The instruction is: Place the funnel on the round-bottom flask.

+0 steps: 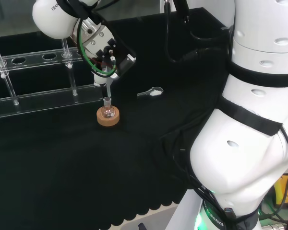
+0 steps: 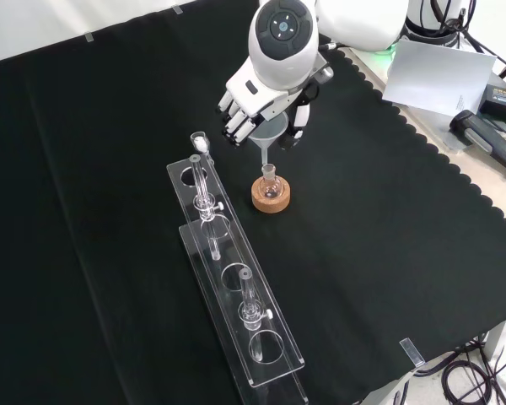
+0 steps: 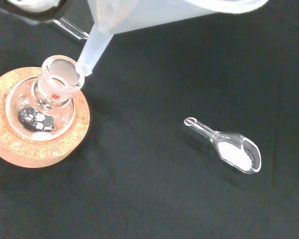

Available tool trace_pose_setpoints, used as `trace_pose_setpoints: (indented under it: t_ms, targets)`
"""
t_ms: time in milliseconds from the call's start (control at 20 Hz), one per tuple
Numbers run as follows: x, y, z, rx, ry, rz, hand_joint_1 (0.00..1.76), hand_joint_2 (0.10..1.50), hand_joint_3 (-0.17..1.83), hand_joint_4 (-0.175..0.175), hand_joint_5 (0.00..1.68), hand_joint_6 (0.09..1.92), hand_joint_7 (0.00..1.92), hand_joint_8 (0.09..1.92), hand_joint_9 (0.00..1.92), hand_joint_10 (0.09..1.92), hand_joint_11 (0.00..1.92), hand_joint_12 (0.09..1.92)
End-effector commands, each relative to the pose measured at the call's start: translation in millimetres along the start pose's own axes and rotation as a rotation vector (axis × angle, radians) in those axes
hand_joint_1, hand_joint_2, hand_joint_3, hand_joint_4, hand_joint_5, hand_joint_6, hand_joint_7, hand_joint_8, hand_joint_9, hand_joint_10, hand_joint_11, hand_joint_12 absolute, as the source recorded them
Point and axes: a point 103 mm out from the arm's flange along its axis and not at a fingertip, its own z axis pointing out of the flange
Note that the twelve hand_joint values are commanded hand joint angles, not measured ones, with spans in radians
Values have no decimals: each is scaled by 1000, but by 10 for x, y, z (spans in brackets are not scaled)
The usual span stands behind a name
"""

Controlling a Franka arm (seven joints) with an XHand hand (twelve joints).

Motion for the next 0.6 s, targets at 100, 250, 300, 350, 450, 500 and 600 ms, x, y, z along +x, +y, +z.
trace_pose_setpoints:
  t_ms: [100, 250, 300, 350, 450, 500, 600]
  targets:
    - [-60, 25, 88, -1, 8, -16, 904, 701, 638, -51, 763, 753, 660, 663, 1290, 203, 909, 1042]
    - [42, 31, 59, 10, -10, -9, 904, 701, 639, -51, 765, 753, 660, 664, 1291, 200, 911, 1041]
    - [89, 31, 49, 12, -12, -7, 904, 701, 639, -52, 765, 753, 660, 664, 1292, 199, 911, 1040]
    - [19, 42, 111, 12, 7, -7, 904, 701, 639, -52, 766, 753, 660, 664, 1292, 199, 911, 1040]
    - [-16, 49, 148, 10, 11, -8, 905, 702, 640, -52, 767, 754, 660, 664, 1293, 197, 912, 1040]
    - [-17, 52, 153, 10, 10, -8, 905, 702, 640, -52, 768, 754, 660, 664, 1293, 197, 912, 1040]
    - [-6, 59, 149, 14, 2, -9, 905, 702, 641, -52, 770, 754, 660, 664, 1294, 195, 912, 1039]
